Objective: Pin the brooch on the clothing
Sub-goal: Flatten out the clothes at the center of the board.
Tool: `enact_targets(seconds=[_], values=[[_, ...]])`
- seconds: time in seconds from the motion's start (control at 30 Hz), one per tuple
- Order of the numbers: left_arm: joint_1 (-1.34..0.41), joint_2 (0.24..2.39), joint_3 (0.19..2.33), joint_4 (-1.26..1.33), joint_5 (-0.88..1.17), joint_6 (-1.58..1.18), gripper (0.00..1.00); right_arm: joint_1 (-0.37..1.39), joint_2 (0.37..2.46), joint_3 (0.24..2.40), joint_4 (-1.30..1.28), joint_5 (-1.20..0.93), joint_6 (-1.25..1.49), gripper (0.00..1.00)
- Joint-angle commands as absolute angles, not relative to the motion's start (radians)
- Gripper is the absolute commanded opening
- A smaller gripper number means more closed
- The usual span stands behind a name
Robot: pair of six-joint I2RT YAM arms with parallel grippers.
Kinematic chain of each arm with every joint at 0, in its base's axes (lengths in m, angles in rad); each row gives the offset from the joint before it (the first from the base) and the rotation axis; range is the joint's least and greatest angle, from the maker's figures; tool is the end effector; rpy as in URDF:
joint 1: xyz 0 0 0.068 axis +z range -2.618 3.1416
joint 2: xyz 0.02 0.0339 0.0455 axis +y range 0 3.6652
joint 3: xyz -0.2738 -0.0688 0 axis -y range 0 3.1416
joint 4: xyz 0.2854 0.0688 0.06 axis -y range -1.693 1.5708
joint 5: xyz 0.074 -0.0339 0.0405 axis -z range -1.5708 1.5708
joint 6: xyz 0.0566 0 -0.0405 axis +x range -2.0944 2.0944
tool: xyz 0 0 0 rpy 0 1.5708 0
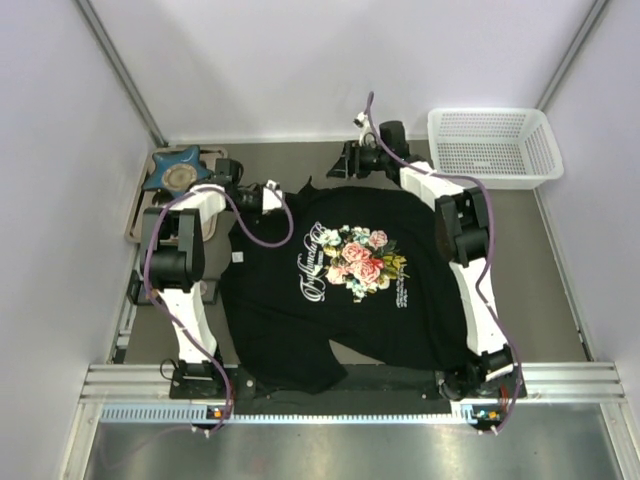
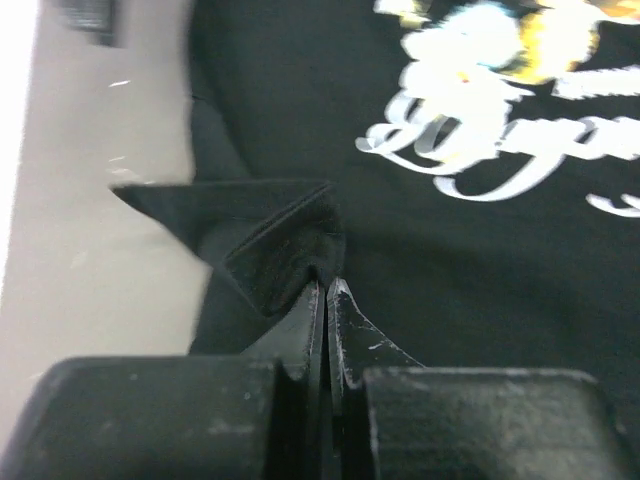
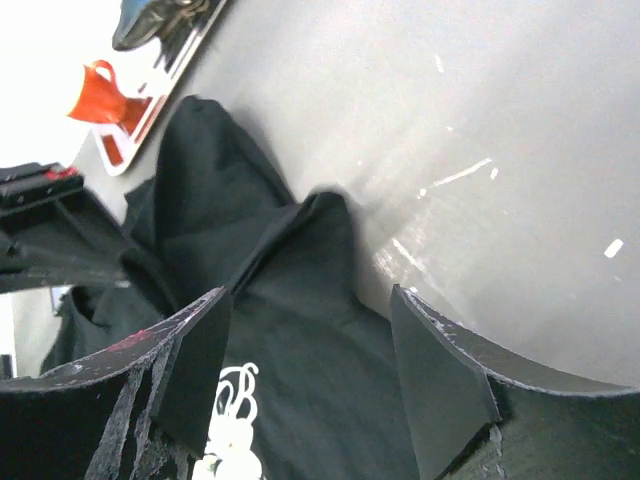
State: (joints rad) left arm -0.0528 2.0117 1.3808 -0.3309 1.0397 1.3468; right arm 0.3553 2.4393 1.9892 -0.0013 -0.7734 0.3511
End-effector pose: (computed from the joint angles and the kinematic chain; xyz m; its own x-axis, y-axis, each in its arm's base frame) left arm 0.4582 -0.0731 0.1570 0.3244 0.4774 -0.8166 0.9140 0.0644 0.4007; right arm 0.5629 0.2511 0.1703 -0.6723 0.0130 -0.7401 -0.6465 0.4768 0.5956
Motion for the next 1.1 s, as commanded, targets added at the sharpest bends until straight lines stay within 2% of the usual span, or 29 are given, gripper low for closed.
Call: enact_targets(seconds=[0.0,0.03,0.13,0.2,0.23,0.4,0.83,1.07], values=[[-0.045,1.941,1.358,-0.933,1.086,2.043,0.0,0.359,2.333,1.997,-0.133,-0.776,0.187,0.65],[-0.044,1.927,1.332,-0.922,1.074,2.063,0.01,0.362,2.327,1.999,-0.146,-0.775,0.166,0.65],[-0.044,1.878,1.246,-0.807,1.052,2.031,0.17,0.38,2.312,1.999,-0.199,-0.752,0.124,0.65],[-0.04,1.867,1.256,-0.792,1.06,1.971,0.31,0.405,2.298,1.999,-0.238,-0.718,0.098,0.65],[-0.037,1.867,1.264,-0.801,1.071,1.962,0.44,0.413,2.292,1.994,-0.268,-0.707,0.071,0.65],[-0.012,1.832,1.26,-0.749,1.086,1.823,0.56,0.445,2.266,1.968,-0.308,-0.677,0.038,0.62],[-0.089,1.76,1.14,-0.718,0.996,1.859,0.62,0.465,2.364,2.046,-0.367,-0.68,0.087,0.59],[-0.121,1.755,1.101,-0.69,0.982,1.859,0.64,0.468,2.416,2.08,-0.393,-0.683,0.115,0.54]])
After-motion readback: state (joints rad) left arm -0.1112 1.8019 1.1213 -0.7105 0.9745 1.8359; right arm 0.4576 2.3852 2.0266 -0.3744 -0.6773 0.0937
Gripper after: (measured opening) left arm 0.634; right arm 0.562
